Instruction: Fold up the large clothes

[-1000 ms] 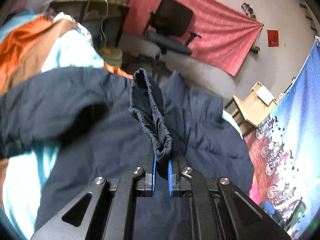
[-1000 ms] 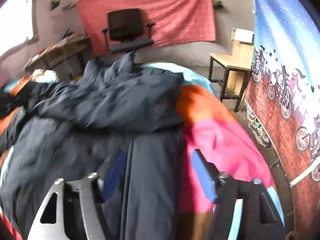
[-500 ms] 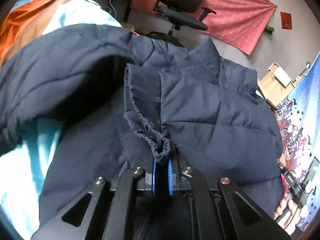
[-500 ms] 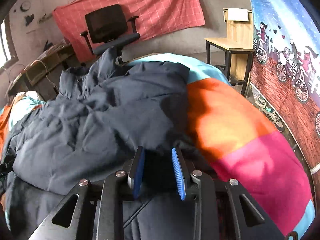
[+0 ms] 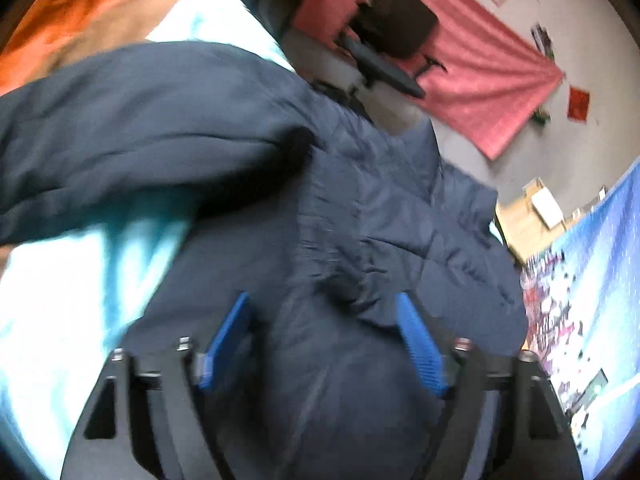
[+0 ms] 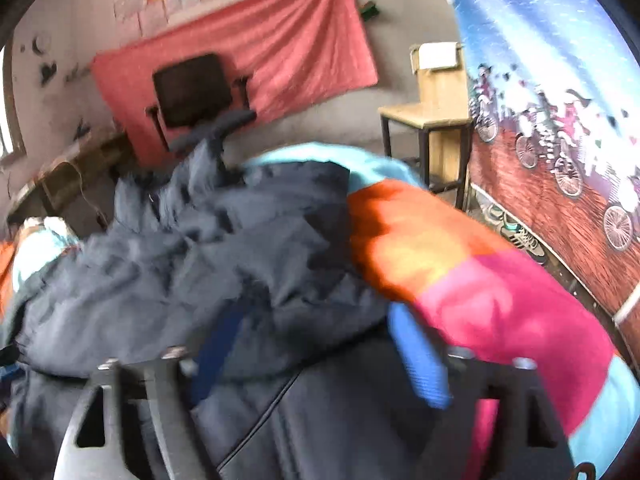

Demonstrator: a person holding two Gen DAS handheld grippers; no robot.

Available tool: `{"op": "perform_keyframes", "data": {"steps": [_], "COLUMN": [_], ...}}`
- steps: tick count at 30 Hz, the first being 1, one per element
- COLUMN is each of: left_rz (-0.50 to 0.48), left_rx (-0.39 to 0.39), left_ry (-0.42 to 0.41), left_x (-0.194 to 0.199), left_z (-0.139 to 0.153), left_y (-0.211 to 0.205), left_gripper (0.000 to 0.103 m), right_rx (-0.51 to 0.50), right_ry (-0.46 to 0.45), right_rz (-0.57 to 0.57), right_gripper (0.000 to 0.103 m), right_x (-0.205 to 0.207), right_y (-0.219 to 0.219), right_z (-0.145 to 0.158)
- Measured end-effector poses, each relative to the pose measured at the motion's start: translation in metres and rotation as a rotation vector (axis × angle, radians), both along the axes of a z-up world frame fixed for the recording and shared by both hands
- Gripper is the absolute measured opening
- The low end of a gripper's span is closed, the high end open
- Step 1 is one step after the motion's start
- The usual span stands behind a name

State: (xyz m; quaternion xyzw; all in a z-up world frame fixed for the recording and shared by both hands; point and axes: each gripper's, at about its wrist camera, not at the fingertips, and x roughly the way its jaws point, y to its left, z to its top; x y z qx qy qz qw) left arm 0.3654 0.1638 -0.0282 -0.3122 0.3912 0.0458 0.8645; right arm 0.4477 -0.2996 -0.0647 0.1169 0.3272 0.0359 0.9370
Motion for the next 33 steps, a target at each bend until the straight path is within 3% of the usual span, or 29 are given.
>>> {"op": "perform_keyframes", "data": {"steps": [3, 5, 7, 12, 20, 25, 27, 33], "left_rz": [0.096, 0.17, 0.236, 0.43, 0.668, 0.717, 0.728, 0.752], "left_rx": [-0.007, 0.024, 0.015, -0.106, -0.222, -0.226, -0.211, -0.162], "left_ry": [0.028, 0.076, 0.1, 0.149, 0.111, 0.128, 0.142, 0.138], "left_x": [-0.031, -0.046, -0.062, -0.1, -0.139, -0.148, -0.146, -0.134], "left_z": [0.003, 0.001, -0.003, -0.025, -0.036, -0.041, -0.043, -0.05], "left_y": [0.026, 0.045, 0.07, 0.135, 0.196, 0.217, 0.217, 0.221], "left_gripper": [0.08, 0.091, 0.091, 0.091, 0.091, 0.091, 0.091, 0.098], "right_rx": [-0.02, -0.038, -0.057, -0.09, -0.074, -0.126, -0.175, -0.26], "right_ry": [-0.007, -0.012, -0.025, -0.06, -0.032, -0.025, 0.022, 0.096], "right_rz": [0.077, 0.134, 0.179, 0.311, 0.5, 0.528, 0.519, 0.484], "right_gripper": [0.085, 0.087, 0.091, 0.092, 0.092, 0.093, 0.093, 0.099], "right_x": [-0.01, -0.016, -0.022, -0.037, -0.035, -0.028, -0.016, 0.002], "right_y": [0.017, 0.034, 0.054, 0.116, 0.224, 0.274, 0.293, 0.312], "right_z": [0.013, 0.023, 0.032, 0.05, 0.051, 0.037, 0.027, -0.005]}}
